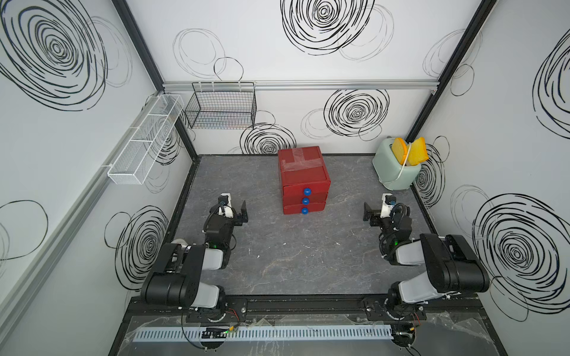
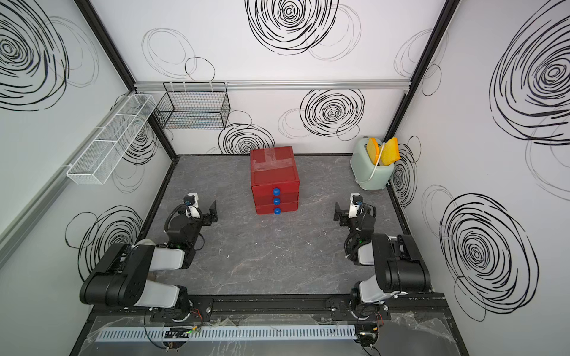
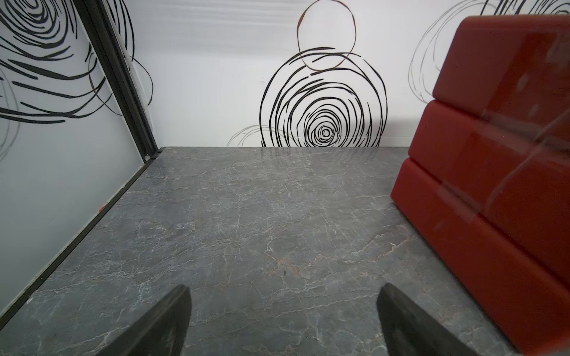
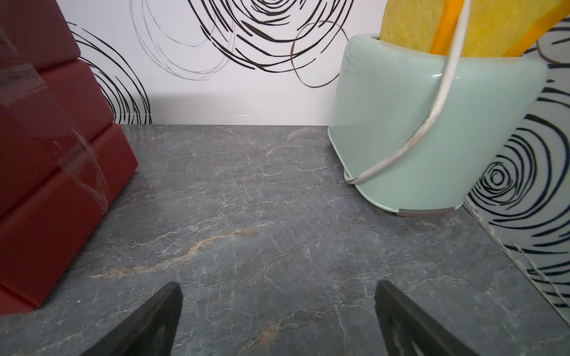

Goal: Take the sponge out of the drawer
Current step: Adjust the storage box at the center of the board.

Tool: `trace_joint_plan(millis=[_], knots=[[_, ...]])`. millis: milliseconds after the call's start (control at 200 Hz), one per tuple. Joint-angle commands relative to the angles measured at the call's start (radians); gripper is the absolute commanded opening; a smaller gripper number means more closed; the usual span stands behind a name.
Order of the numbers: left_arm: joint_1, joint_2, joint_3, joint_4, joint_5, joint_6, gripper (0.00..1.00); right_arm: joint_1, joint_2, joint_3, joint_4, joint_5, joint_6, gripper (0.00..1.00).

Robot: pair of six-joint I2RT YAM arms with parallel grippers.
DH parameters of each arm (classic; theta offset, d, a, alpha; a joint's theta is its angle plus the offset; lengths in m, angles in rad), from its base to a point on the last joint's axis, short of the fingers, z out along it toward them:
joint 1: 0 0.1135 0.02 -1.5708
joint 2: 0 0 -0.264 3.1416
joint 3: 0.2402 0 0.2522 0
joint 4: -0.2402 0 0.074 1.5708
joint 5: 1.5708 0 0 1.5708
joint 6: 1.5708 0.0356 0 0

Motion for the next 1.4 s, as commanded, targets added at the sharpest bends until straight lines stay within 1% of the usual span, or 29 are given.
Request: trace_joint_plan(millis=[0, 595, 615, 645, 680, 695, 715, 745, 770, 795, 825, 875, 910, 930, 980, 1025, 1061, 1101, 1126, 1166, 1211, 1266, 1321, 1356, 1396], knots=[[0.004, 0.012, 0.022, 0.065, 0.016, 0.011, 0.98, -0.003, 0.009, 0.018, 0.042, -0.004, -0.010, 0.99], [0.006, 0.012, 0.022, 0.065, 0.016, 0.010, 0.98, -0.004, 0.012, 0.022, 0.037, -0.012, -0.009, 1.00], [0.006, 0.011, 0.021, 0.065, 0.017, 0.010, 1.00, -0.004, 0.010, 0.021, 0.038, -0.012, -0.009, 0.99], [0.006, 0.009, 0.018, 0.070, 0.017, 0.010, 0.92, -0.005, 0.007, 0.019, 0.043, -0.008, -0.009, 0.93], [0.007, 0.001, 0.017, 0.079, -0.001, 0.003, 0.83, 0.001, -0.011, 0.024, 0.050, 0.003, -0.004, 0.84], [0.006, -0.011, 0.021, 0.071, -0.014, -0.005, 0.79, 0.007, -0.029, 0.030, 0.031, 0.006, -0.012, 0.82], [0.005, -0.040, 0.029, 0.037, -0.026, -0.009, 0.74, 0.017, -0.073, 0.053, -0.045, 0.011, -0.023, 0.81], [0.001, -0.099, 0.049, -0.058, -0.052, -0.007, 0.67, 0.028, -0.145, 0.104, -0.213, 0.026, -0.038, 0.79], [-0.012, -0.147, 0.069, -0.130, -0.099, -0.007, 0.64, 0.043, -0.188, 0.135, -0.298, 0.060, -0.029, 0.78], [-0.032, -0.188, 0.087, -0.189, -0.158, -0.007, 0.63, 0.053, -0.222, 0.158, -0.341, 0.085, -0.002, 0.78], [-0.056, -0.233, 0.107, -0.234, -0.223, -0.023, 0.65, 0.056, -0.259, 0.181, -0.391, 0.069, 0.030, 0.79], [-0.080, -0.298, 0.148, -0.310, -0.253, -0.059, 0.68, 0.062, -0.306, 0.237, -0.494, -0.012, 0.044, 0.79], [-0.099, -0.331, 0.186, -0.368, -0.283, -0.097, 0.65, 0.080, -0.329, 0.278, -0.579, -0.036, 0.045, 0.78], [-0.109, -0.345, 0.207, -0.394, -0.291, -0.145, 0.63, 0.092, -0.337, 0.303, -0.626, -0.049, 0.043, 0.78], [-0.125, -0.369, 0.262, -0.452, -0.238, -0.203, 0.61, 0.121, -0.351, 0.368, -0.745, -0.108, 0.027, 0.77], [-0.156, -0.377, 0.321, -0.529, -0.207, -0.261, 0.59, 0.157, -0.357, 0.418, -0.837, -0.113, 0.036, 0.75], [-0.187, -0.379, 0.365, -0.589, -0.178, -0.277, 0.60, 0.189, -0.366, 0.445, -0.883, -0.122, 0.038, 0.75], [-0.234, -0.378, 0.395, -0.638, -0.154, -0.288, 0.61, 0.218, -0.377, 0.459, -0.900, -0.161, 0.046, 0.75], [-0.266, -0.377, 0.408, -0.649, -0.135, -0.288, 0.62, 0.229, -0.379, 0.464, -0.898, -0.197, 0.063, 0.75], [-0.313, -0.373, 0.431, -0.673, -0.099, -0.286, 0.64, 0.236, -0.372, 0.488, -0.917, -0.293, 0.086, 0.75], [-0.348, -0.357, 0.458, -0.702, -0.045, -0.302, 0.65, 0.241, -0.352, 0.529, -0.965, -0.378, 0.106, 0.73], [-0.367, -0.328, 0.502, -0.753, 0.059, -0.308, 0.67, 0.241, -0.324, 0.576, -1.011, -0.458, 0.119, 0.68], [-0.375, -0.294, 0.544, -0.795, 0.115, -0.328, 0.67, 0.241, -0.304, 0.602, -1.021, -0.514, 0.120, 0.65], [-0.373, -0.276, 0.561, -0.802, 0.160, -0.326, 0.67, 0.241, -0.300, 0.605, -1.010, -0.519, 0.120, 0.63], [-0.376, -0.262, 0.580, -0.813, 0.166, -0.327, 0.66, 0.240, -0.303, 0.606, -0.991, -0.502, 0.132, 0.62]])
